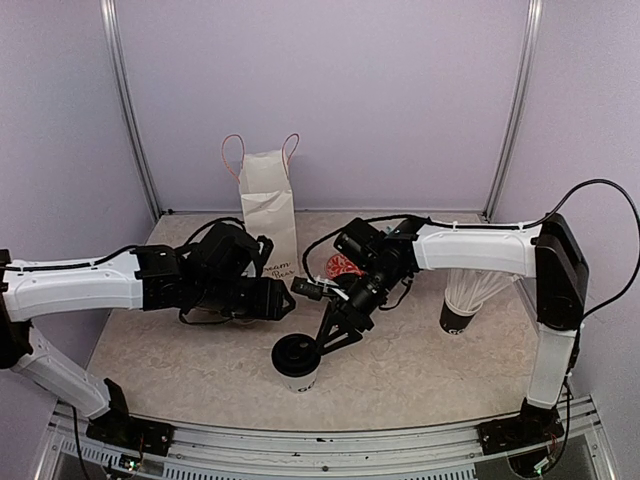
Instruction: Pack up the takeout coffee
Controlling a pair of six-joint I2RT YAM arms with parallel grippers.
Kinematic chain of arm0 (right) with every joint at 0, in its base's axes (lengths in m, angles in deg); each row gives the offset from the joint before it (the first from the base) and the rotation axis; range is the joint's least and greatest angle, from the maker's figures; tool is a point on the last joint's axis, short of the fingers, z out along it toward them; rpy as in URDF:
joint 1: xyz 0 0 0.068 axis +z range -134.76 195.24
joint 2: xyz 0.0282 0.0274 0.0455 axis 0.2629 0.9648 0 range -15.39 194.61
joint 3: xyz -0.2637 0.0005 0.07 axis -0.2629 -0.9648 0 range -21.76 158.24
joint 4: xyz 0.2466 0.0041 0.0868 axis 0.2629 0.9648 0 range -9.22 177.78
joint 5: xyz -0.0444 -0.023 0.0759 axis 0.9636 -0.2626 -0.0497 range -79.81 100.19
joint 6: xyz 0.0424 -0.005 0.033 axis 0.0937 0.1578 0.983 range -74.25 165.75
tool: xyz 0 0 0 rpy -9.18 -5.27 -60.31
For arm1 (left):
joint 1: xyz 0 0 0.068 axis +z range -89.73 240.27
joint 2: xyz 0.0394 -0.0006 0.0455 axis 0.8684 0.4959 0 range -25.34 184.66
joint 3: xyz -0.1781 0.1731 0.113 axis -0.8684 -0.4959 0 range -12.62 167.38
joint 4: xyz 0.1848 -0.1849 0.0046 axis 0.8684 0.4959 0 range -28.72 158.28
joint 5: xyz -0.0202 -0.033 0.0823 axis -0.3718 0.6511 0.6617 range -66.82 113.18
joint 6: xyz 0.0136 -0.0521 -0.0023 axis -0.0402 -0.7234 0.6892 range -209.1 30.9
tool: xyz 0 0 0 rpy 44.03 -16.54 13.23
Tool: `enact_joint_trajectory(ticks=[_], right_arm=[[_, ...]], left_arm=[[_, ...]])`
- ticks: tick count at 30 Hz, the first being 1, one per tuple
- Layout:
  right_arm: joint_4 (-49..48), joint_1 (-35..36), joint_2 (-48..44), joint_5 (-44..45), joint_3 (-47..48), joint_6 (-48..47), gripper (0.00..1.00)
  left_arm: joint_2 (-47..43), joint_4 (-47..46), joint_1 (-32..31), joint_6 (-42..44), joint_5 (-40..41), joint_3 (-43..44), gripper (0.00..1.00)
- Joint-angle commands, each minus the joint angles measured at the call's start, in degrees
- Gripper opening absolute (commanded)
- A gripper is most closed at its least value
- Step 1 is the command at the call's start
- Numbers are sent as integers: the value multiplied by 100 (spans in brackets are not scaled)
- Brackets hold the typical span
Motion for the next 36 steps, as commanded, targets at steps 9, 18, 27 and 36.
enact_joint_trajectory(ticks=[9,18,27,36], right_arm=[[18,26,-34,339,134,-241,41],[179,165,189,36,109,-502,43],[268,377,-15,-16,-187,-672,43],[-4,207,17,345,-214,-251,40]], left_arm=[[-1107,1317,-505,-2152,4,-543,61],[-1562,847,-1089,-2936,-357,-1263,61],[-1604,827,-1335,-3161,-160,-1374,60],[-1657,704,-1332,-3192,-85,-1565,51]])
